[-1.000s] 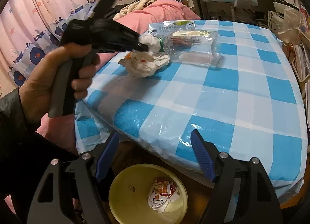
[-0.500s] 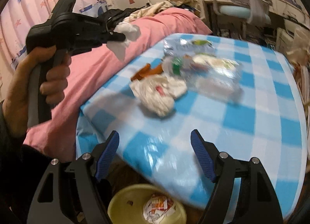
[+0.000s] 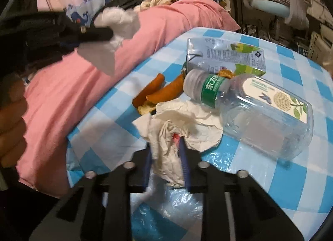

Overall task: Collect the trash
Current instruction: 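Grasp the white tissue pile with the right gripper while the left gripper holds its tissue, then drop both tissues into the yellow wastebasket by opening both grippers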

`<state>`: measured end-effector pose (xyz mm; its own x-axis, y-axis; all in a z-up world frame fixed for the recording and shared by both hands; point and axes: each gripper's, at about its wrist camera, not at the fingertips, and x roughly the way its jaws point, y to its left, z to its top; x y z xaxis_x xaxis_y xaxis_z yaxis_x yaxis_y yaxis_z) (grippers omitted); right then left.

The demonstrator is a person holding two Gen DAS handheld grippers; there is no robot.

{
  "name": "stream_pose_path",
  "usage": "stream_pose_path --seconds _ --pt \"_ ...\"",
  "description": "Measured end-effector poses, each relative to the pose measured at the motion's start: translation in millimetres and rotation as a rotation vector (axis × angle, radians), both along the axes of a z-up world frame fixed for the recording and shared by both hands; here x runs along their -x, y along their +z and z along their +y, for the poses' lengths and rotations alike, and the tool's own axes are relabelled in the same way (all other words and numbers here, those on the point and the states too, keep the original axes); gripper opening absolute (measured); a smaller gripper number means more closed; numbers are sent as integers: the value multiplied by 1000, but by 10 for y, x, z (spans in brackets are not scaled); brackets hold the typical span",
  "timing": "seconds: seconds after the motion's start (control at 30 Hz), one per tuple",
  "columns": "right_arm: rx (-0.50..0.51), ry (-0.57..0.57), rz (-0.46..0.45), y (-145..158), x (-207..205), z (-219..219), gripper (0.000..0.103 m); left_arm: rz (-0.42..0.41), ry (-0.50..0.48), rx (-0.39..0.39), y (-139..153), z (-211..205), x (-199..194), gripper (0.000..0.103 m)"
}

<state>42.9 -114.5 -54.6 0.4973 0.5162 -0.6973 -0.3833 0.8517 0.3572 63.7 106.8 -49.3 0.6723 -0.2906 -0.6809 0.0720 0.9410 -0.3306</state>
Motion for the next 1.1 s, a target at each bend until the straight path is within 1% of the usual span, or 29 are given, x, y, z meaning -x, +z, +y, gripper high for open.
stream_pose_path --seconds 0.17,0.23,0.43,0.53,0.6,0.77,0.83,0.93,1.1 --pt "-163 -9 -1 149 213 -315 21 -3 -5 -1 11 4 12 5" --pt "-236 -18 14 177 315 -454 21 -2 -11 -3 7 -14 14 5" --pt "-402 -57 81 181 544 -750 21 -13 -50 -7 -36 -87 35 5" --pt "-440 -55 74 268 677 -836 21 -35 -72 -26 -28 -143 112 5" --pt "-447 -51 64 342 775 -884 21 -48 -86 -33 -15 -174 186 5" --pt "-480 -38 50 464 1004 -1000 21 -84 -114 -25 45 -184 439 5" --pt "-501 -33 55 481 1104 -1034 21 -84 -110 1 42 -148 543 5" --pt "-517 -23 70 463 1227 -1052 21 -87 -109 24 48 -120 707 5" --pt "-500 16 125 324 1444 -974 21 -86 -122 -5 19 -188 994 5"
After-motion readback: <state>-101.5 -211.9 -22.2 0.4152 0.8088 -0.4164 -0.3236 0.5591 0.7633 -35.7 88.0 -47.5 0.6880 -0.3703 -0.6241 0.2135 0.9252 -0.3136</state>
